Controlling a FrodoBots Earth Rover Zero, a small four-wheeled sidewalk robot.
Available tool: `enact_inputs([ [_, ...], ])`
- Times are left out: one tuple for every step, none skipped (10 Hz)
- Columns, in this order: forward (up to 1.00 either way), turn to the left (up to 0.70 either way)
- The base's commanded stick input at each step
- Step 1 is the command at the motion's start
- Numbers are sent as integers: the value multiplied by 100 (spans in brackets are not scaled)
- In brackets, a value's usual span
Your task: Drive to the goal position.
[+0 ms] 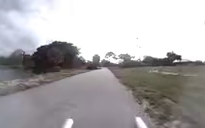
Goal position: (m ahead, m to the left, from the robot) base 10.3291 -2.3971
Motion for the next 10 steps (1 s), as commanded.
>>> enact_inputs([
  [85, 0],
  [85, 0],
  [85, 0],
  [85, 0],
  [85, 0],
  [85, 0],
  [85, 0],
  [85, 0],
  [85, 0],
  [85, 0],
])
